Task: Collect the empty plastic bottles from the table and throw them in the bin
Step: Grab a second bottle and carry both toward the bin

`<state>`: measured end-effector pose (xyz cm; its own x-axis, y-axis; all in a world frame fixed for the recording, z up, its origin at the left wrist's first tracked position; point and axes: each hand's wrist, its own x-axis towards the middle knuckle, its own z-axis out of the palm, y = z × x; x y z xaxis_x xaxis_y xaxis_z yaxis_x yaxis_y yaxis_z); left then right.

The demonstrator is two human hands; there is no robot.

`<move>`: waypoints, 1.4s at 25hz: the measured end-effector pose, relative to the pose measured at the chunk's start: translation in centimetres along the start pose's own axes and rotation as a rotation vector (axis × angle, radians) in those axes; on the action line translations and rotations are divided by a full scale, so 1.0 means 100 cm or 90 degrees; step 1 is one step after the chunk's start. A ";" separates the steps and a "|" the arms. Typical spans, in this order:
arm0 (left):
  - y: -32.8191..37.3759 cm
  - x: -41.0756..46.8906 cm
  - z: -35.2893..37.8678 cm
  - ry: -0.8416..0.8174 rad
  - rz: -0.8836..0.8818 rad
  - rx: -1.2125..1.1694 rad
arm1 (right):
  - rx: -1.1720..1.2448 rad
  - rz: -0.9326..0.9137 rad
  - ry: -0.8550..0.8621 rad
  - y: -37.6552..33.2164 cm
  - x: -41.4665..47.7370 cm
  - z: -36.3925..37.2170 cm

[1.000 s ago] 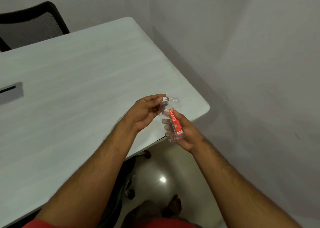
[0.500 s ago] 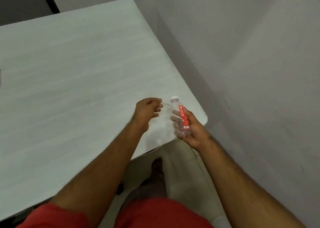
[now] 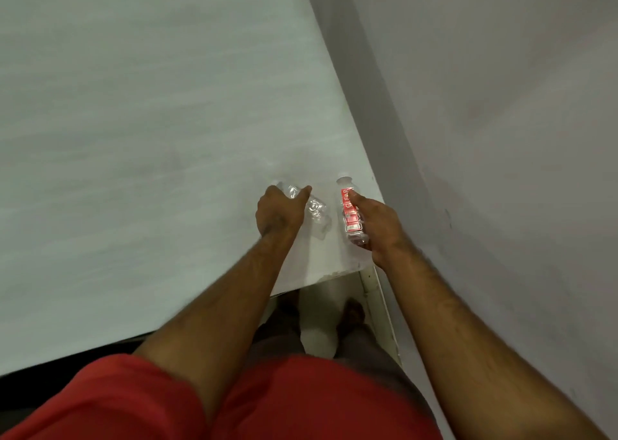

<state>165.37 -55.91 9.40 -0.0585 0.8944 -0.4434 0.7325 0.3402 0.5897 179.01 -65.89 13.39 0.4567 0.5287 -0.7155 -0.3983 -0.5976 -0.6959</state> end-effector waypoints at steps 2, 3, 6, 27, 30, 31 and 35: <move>0.010 0.001 0.004 0.014 -0.028 -0.007 | -0.015 0.003 -0.033 -0.006 0.007 -0.004; 0.015 0.000 0.006 0.020 -0.036 -0.017 | -0.021 0.005 -0.053 -0.009 0.011 -0.007; 0.016 -0.010 0.019 0.037 0.001 0.032 | -0.058 0.013 -0.111 -0.015 0.018 -0.015; -0.163 -0.228 -0.263 0.317 -0.065 -0.754 | -0.213 -0.177 -0.511 0.042 -0.234 0.190; -0.215 -0.258 -0.315 0.413 -0.053 -0.769 | -0.227 -0.183 -0.572 0.067 -0.295 0.242; -0.233 -0.267 -0.332 0.445 -0.054 -0.773 | -0.237 -0.182 -0.598 0.076 -0.315 0.261; -0.292 -0.286 -0.389 0.513 -0.057 -0.789 | -0.263 -0.200 -0.674 0.101 -0.372 0.326</move>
<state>119.26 -80.14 31.09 -0.7260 0.6334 -0.2677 -0.3021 0.0559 0.9516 132.10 -71.93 30.90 -0.4766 0.8079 -0.3466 -0.0097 -0.3991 -0.9169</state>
